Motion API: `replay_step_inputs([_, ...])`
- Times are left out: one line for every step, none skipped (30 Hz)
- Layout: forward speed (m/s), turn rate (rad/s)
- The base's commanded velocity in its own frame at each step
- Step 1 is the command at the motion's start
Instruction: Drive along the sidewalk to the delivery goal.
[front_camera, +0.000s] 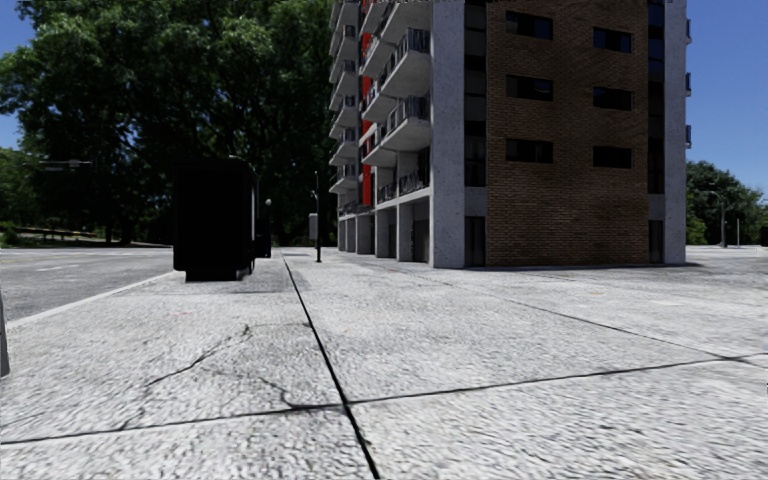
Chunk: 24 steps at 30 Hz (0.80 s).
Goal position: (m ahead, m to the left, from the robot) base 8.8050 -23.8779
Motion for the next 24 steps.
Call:
replay_step_inputs([2.00, -0.61])
replay_step_inputs([2.00, -0.61])
replay_step_inputs([2.00, -0.62])
replay_step_inputs([2.00, -0.62])
replay_step_inputs([2.00, -0.62])
replay_step_inputs([2.00, -0.62])
replay_step_inputs([2.00, -0.62])
replay_step_inputs([2.00, -0.62])
replay_step_inputs([2.00, -0.62])
replay_step_inputs([2.00, -0.62])
replay_step_inputs([2.00, -0.62])
replay_step_inputs([2.00, -0.62])
replay_step_inputs([2.00, -0.62])
replay_step_inputs([2.00, -0.62])
replay_step_inputs([2.00, -0.62])
replay_step_inputs([2.00, -0.62])
replay_step_inputs([2.00, -0.62])
replay_step_inputs([2.00, -0.62])
replay_step_inputs([2.00, -0.62])
replay_step_inputs([2.00, -0.62])
replay_step_inputs([2.00, -0.62])
replay_step_inputs([2.00, -0.62])
replay_step_inputs([2.00, -0.62])
replay_step_inputs([2.00, -0.62])
